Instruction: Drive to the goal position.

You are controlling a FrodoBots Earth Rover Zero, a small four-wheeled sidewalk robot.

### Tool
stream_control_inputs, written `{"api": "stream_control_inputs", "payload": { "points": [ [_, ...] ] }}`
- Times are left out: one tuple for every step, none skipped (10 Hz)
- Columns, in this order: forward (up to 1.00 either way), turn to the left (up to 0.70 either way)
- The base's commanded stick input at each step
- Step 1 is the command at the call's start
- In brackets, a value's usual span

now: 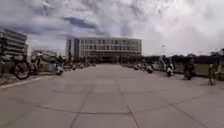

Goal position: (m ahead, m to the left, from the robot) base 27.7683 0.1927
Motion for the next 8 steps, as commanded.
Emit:
{"api": "stream_control_inputs", "payload": {
  "points": [
    [1.00,0.00],
    [1.00,0.00],
    [1.00,0.00],
    [1.00,0.00],
    [1.00,0.00],
    [1.00,0.00],
    [1.00,0.00],
    [1.00,0.00]
  ]
}}
